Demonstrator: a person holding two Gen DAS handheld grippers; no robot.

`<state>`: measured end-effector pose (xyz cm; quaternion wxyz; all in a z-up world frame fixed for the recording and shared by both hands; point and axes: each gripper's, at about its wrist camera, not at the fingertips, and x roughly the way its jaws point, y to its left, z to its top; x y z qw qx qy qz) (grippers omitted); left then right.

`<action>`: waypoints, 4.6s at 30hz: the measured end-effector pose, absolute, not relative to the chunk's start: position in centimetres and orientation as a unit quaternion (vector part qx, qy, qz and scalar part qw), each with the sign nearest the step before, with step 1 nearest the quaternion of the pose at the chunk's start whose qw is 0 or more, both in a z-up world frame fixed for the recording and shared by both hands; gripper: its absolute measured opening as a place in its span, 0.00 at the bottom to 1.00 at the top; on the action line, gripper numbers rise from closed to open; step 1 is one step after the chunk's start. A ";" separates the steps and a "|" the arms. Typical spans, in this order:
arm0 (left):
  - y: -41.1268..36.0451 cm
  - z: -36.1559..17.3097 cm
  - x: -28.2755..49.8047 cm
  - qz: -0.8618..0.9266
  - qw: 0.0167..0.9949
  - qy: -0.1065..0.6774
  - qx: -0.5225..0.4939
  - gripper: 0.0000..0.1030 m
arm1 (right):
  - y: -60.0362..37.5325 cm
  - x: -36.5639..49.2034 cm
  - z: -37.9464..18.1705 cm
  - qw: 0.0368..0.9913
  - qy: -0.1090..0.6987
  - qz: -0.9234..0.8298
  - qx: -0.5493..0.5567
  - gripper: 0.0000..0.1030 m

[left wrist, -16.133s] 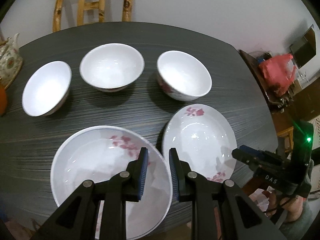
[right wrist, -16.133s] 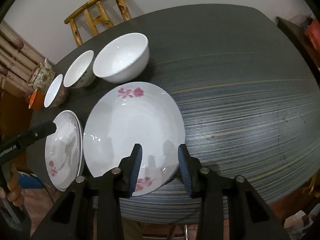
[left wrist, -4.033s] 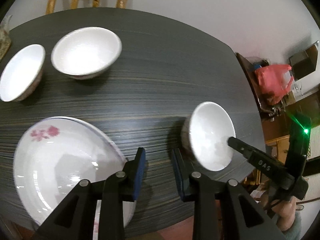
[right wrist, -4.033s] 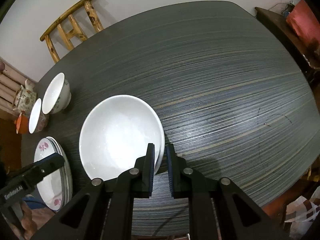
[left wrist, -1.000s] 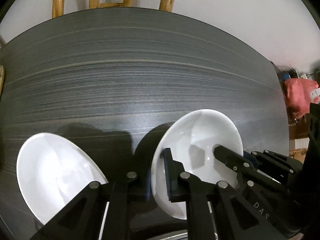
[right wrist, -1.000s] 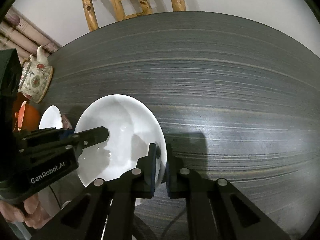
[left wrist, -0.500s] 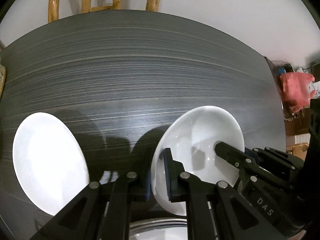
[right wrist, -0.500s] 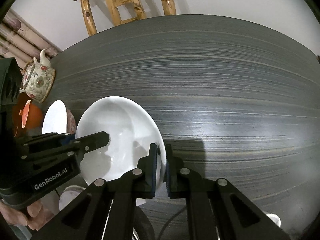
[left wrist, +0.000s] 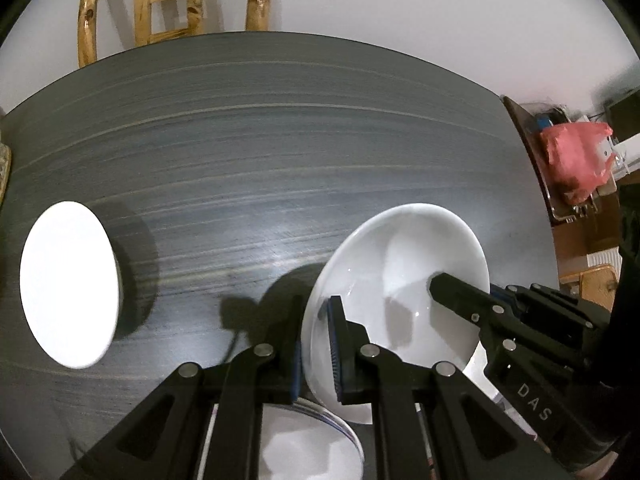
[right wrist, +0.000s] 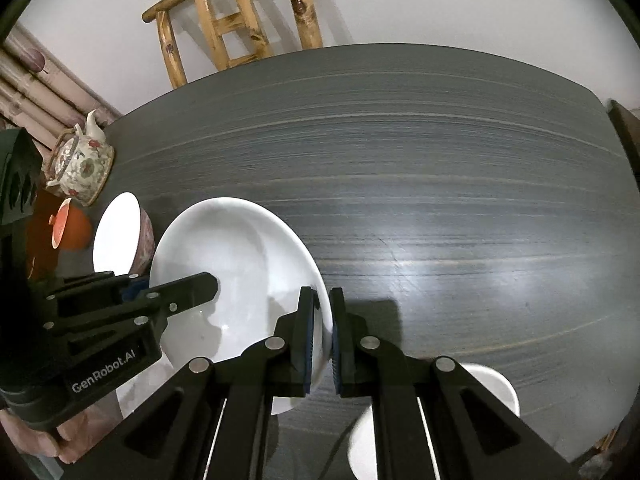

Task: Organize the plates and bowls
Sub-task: 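Carry the held bowl with both grippers and lower it into the placed bowl, then open both grippers to release the nested bowl, then move both grippers to the small white bowl and grasp its rim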

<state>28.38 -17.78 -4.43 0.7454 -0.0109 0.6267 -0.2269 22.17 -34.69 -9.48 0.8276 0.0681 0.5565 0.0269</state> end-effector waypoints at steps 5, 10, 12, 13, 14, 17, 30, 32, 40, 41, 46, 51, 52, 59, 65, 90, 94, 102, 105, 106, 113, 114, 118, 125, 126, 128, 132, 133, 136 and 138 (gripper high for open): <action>-18.9 -3.6 26.7 -0.234 0.746 0.624 -0.009 0.10 | -35.6 20.0 -8.7 0.830 0.553 0.019 0.066 0.08; -20.5 -2.5 24.3 -0.245 0.747 0.618 -0.005 0.10 | -37.2 17.4 -7.6 0.836 0.544 0.009 0.072 0.08; -21.0 -2.3 23.3 -0.247 0.746 0.618 -0.005 0.10 | -37.8 16.6 -7.3 0.838 0.542 0.005 0.072 0.08; -21.3 -2.3 22.9 -0.248 0.745 0.619 -0.003 0.10 | -38.2 16.1 -7.3 0.837 0.541 0.003 0.074 0.08; -21.8 -2.4 22.4 -0.250 0.743 0.621 0.000 0.10 | -38.5 15.7 -7.3 0.837 0.542 0.001 0.076 0.08; -23.1 -2.7 21.1 -0.254 0.736 0.628 0.004 0.10 | -39.7 14.4 -7.4 0.833 0.547 -0.006 0.079 0.08; -26.6 -4.3 19.1 -0.240 0.738 0.631 0.011 0.11 | -44.0 12.9 -9.1 0.826 0.555 -0.024 0.098 0.10; -26.8 -4.6 19.0 -0.233 0.739 0.632 0.012 0.11 | -44.3 12.8 -9.5 0.825 0.557 -0.024 0.098 0.10; -27.1 -4.4 18.2 -0.221 0.759 0.611 0.035 0.11 | -45.0 12.6 -10.7 0.824 0.557 -0.021 0.102 0.10; -26.9 -4.4 18.1 -0.221 0.760 0.610 0.035 0.11 | -45.1 12.6 -10.7 0.825 0.556 -0.022 0.100 0.10; -27.9 -4.8 17.8 -0.216 0.765 0.605 0.038 0.11 | -45.0 12.4 -11.1 0.826 0.555 -0.028 0.098 0.10; -27.8 -4.8 17.8 -0.216 0.765 0.605 0.033 0.11 | -45.1 12.3 -11.1 0.827 0.553 -0.024 0.100 0.10; -27.7 -4.8 17.8 -0.217 0.765 0.605 0.032 0.11 | -45.1 12.3 -11.1 0.827 0.553 -0.024 0.101 0.11; -26.4 -4.2 17.9 -0.218 0.775 0.592 0.032 0.11 | -45.3 12.1 -11.0 0.826 0.555 -0.024 0.099 0.12; -24.8 -4.0 18.0 -0.211 0.778 0.592 0.017 0.11 | -44.6 12.3 -10.7 0.824 0.561 -0.032 0.076 0.13; -12.0 0.2 18.8 -0.192 0.809 0.554 -0.036 0.11 | -37.5 13.2 -5.4 0.855 0.516 -0.006 0.040 0.33; -6.9 0.4 20.2 -0.153 0.819 0.551 -0.053 0.11 | -34.2 14.3 -5.2 0.857 0.514 0.023 0.033 0.33; 1.1 -1.0 22.5 -0.107 0.823 0.549 -0.097 0.11 | -28.1 16.7 -6.3 0.849 0.523 0.071 0.036 0.33; 2.6 -1.8 23.1 -0.106 0.822 0.550 -0.105 0.11 | -25.6 17.8 -6.4 0.848 0.521 0.091 0.035 0.33; 3.0 -2.1 23.4 -0.107 0.821 0.550 -0.109 0.11 | -24.7 18.2 -6.5 0.847 0.521 0.096 0.032 0.33; 3.7 -3.1 25.1 -0.117 0.816 0.551 -0.132 0.11 | -21.7 21.2 -7.2 0.842 0.523 0.119 0.054 0.33; 3.8 -3.2 25.4 -0.117 0.816 0.551 -0.134 0.11 | -21.3 21.8 -7.3 0.841 0.523 0.123 0.057 0.33; 4.6 -4.3 26.7 -0.114 0.814 0.549 -0.155 0.11 | -19.9 23.9 -8.3 0.837 0.528 0.129 0.065 0.31; 5.4 -6.8 28.5 -0.113 0.802 0.561 -0.171 0.11 | -18.1 26.5 -10.6 0.827 0.542 0.133 0.065 0.20; 5.4 -7.0 28.6 -0.113 0.801 0.562 -0.173 0.11 | -18.0 26.8 -10.8 0.826 0.543 0.134 0.066 0.20; 5.4 -7.2 28.9 -0.113 0.800 0.563 -0.174 0.11 | -17.7 27.3 -11.3 0.823 0.547 0.136 0.070 0.20; 5.3 -7.6 29.8 -0.113 0.796 0.568 -0.175 0.11 | -17.3 28.2 -11.8 0.821 0.552 0.134 0.067 0.20; 5.2 -7.6 29.9 -0.113 0.796 0.569 -0.175 0.11 | -17.3 28.4 -11.9 0.820 0.553 0.132 0.067 0.20; 4.8 -7.7 30.3 -0.115 0.798 0.568 -0.166 0.11 | -17.3 29.1 -12.4 0.818 0.556 0.131 0.074 0.20; 4.5 -7.6 30.4 -0.119 0.801 0.565 -0.159 0.11 | -17.2 29.3 -12.7 0.816 0.558 0.132 0.076 0.20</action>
